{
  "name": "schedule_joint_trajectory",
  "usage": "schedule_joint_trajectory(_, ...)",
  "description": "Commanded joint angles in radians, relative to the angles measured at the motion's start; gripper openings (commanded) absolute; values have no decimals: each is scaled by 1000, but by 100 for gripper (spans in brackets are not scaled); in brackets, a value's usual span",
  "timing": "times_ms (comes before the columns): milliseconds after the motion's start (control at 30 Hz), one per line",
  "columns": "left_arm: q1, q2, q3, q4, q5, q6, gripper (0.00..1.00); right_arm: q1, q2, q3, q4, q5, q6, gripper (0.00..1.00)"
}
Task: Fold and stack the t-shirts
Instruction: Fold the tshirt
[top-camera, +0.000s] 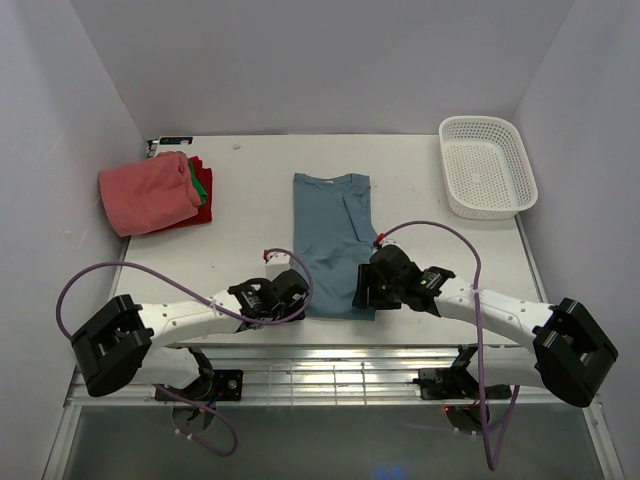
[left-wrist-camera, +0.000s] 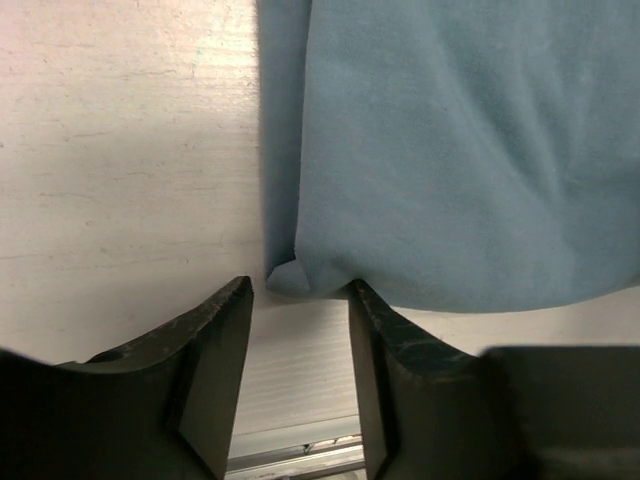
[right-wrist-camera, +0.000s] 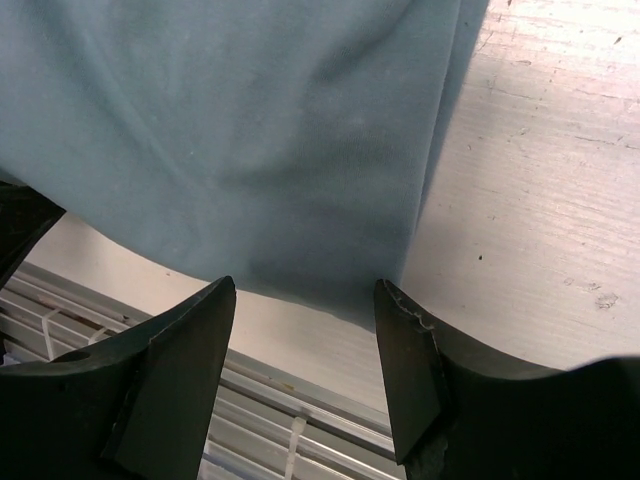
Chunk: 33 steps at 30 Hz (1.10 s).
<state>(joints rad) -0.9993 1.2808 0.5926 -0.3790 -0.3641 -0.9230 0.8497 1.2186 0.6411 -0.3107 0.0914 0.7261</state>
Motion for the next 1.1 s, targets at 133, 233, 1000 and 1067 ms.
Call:
schedule_joint_trajectory(133,37,25,-1,43,-27,10,59,6,12,-23,61,22,15,64)
schedule_joint_trajectory(233,54,43,-1,55,-26,18,59,6,33,-35,85,21,15,64)
schedule_joint_trajectory(1000,77,89,-24,77,60,13,57,26,16,-106,79,4,67,64)
schedule_joint_trajectory(1067,77,84,-24,81,66,13,57,31,54,-94,84,1,56,64)
